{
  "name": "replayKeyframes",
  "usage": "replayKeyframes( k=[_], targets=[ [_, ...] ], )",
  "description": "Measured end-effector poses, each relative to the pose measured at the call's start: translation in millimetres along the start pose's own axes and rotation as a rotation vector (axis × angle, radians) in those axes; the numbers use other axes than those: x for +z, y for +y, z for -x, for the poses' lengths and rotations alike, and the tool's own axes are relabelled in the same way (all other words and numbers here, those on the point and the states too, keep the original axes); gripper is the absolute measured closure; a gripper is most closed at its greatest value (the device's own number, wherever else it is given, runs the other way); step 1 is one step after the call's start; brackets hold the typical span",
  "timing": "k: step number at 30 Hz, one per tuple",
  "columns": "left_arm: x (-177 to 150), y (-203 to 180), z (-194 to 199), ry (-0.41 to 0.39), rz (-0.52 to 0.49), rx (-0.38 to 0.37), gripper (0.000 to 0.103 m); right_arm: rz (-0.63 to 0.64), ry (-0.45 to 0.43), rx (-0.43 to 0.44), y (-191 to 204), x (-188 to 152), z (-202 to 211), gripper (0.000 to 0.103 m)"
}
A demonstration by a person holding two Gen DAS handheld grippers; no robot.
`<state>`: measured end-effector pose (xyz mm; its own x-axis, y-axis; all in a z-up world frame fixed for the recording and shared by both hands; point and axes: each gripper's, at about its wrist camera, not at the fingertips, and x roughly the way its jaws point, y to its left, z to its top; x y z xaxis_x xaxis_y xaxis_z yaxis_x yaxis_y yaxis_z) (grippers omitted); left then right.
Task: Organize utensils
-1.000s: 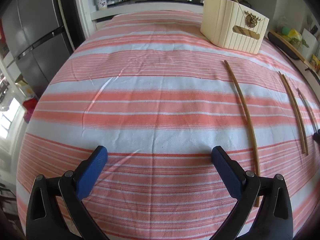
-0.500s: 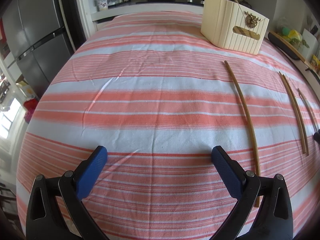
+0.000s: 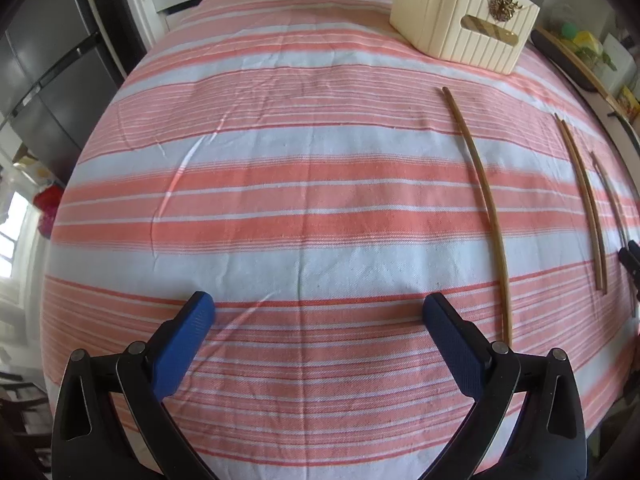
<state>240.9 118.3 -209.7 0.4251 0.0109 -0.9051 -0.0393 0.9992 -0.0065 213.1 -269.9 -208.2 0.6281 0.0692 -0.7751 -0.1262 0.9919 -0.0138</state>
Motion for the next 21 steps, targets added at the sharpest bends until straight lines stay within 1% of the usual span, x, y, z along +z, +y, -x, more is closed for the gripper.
replayKeyframes(
  k=[3, 5, 6, 7, 9, 10, 11, 12, 14, 16, 18, 20, 21],
  targets=[
    [-5, -1, 1, -0.06, 0.012, 0.011, 0.0, -0.002, 0.0, 0.003, 0, 0, 0, 0.043],
    [-10, -1, 2, -0.1, 0.016, 0.013, 0.0, -0.006, 0.003, 0.019, -1, 0, 0, 0.04],
    [-12, -1, 3, -0.115, 0.017, 0.014, 0.0, 0.0, 0.009, 0.03, 0, 0, 0, 0.035],
    [-12, -1, 2, -0.123, 0.016, 0.013, 0.0, 0.012, 0.02, 0.036, 2, 1, 0, 0.031],
    [-11, -1, 2, -0.114, 0.0, 0.002, 0.0, 0.046, 0.057, 0.03, 6, 4, -1, 0.031],
    [-9, 1, 2, -0.1, -0.005, -0.011, 0.001, 0.054, 0.086, 0.039, 6, 7, -2, 0.031],
    [-7, 4, 4, -0.093, 0.008, -0.026, 0.001, 0.061, 0.119, 0.054, 5, 10, -3, 0.031],
    [-5, 8, 7, -0.097, 0.037, -0.059, 0.001, 0.068, 0.15, 0.068, 3, 13, -3, 0.031],
    [6, 14, 16, -0.108, 0.097, -0.163, 0.001, 0.076, 0.202, 0.098, 0, 19, -5, 0.031],
    [19, 10, 21, -0.1, 0.107, -0.24, 0.001, 0.075, 0.239, 0.123, -3, 25, -7, 0.033],
    [34, -7, 18, -0.083, 0.062, -0.266, 0.001, 0.07, 0.262, 0.147, -7, 32, -12, 0.033],
    [47, -29, 11, -0.077, -0.001, -0.255, 0.001, 0.059, 0.286, 0.159, -10, 41, -20, 0.038],
    [54, -40, 6, -0.074, -0.032, -0.242, 0.001, 0.056, 0.293, 0.158, -11, 47, -24, 0.043]
  ],
)
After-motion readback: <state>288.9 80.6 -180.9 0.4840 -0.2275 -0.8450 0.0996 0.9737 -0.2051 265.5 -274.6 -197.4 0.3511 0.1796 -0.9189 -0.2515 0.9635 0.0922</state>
